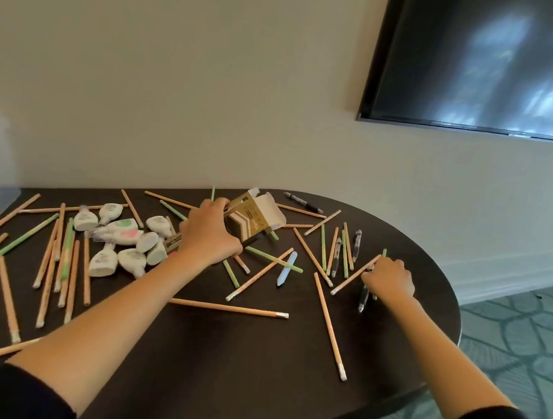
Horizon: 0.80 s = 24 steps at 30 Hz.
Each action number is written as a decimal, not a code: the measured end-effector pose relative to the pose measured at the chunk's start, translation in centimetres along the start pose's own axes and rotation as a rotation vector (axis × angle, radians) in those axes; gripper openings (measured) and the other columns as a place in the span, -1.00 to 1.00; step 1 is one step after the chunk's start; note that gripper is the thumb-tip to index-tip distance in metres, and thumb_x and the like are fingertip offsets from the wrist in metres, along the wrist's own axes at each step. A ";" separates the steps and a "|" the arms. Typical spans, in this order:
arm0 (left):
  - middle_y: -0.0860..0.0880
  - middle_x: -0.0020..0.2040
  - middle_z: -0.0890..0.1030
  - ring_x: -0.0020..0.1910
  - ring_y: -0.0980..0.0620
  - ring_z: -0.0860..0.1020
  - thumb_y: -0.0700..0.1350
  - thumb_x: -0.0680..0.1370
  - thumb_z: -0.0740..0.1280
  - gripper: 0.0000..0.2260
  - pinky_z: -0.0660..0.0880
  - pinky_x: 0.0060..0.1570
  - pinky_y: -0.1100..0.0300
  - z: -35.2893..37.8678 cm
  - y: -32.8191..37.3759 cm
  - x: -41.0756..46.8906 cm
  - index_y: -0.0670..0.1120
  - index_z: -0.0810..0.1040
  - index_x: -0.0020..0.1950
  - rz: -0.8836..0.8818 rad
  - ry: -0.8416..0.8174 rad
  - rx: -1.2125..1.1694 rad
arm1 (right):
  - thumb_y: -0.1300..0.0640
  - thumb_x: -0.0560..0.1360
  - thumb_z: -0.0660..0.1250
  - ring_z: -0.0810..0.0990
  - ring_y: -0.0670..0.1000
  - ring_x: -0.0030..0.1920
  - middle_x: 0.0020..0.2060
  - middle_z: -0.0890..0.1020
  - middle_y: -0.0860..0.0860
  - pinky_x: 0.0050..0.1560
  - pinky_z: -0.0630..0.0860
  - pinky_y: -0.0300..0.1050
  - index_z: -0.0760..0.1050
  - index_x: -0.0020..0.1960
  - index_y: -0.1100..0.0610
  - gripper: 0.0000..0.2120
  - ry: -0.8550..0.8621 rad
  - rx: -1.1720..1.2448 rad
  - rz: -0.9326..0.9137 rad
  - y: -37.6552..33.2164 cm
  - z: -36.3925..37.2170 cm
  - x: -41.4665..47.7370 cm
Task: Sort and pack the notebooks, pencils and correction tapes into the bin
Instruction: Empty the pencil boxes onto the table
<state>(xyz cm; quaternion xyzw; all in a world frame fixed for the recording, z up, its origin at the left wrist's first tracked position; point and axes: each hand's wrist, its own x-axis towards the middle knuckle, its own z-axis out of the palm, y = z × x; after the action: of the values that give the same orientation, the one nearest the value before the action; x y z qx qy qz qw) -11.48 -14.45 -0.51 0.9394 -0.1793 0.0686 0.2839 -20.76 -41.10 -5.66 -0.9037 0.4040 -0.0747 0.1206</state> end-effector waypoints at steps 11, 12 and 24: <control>-0.11 0.28 0.37 0.27 -0.12 0.35 -0.17 0.32 0.48 -0.29 0.39 0.16 -0.02 0.4 0.6 -0.5 -0.09 0.25 0.40 -0.026 -0.025 0.023 | 0.07 0.48 0.31 0.56 0.07 -0.18 -0.22 0.53 0.11 -0.22 0.51 -0.12 0.48 -0.17 0.23 -0.79 0.053 0.289 0.034 0.4 1.2 0.7; -0.11 0.28 0.37 0.27 -0.12 0.35 -0.17 0.32 0.48 -0.29 0.39 0.16 -0.02 0.4 0.7 -0.5 -0.09 0.25 0.40 -0.023 -0.025 0.022 | 0.08 0.49 0.30 0.55 0.08 -0.21 -0.27 0.51 0.10 -0.23 0.50 -0.10 0.43 -0.28 0.19 -0.77 0.101 0.348 0.054 0.4 1.2 0.8; -0.09 0.31 0.36 0.30 -0.11 0.34 -0.17 0.32 0.49 -0.29 0.33 0.21 -0.02 -0.7 0.3 0.9 -0.07 0.25 0.40 0.026 -0.044 0.061 | 0.19 0.51 0.31 0.44 -0.15 -0.49 -0.38 0.51 0.03 -0.46 0.42 -0.33 0.52 -0.11 0.22 -0.91 -0.164 1.159 -0.158 -7.9 -2.7 -0.7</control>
<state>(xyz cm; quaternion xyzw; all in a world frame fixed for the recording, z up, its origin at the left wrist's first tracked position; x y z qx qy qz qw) -10.82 -14.54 0.42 0.9465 -0.1956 0.0573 0.2501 -16.15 -35.92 -0.93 -0.7206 0.2182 -0.2218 0.6196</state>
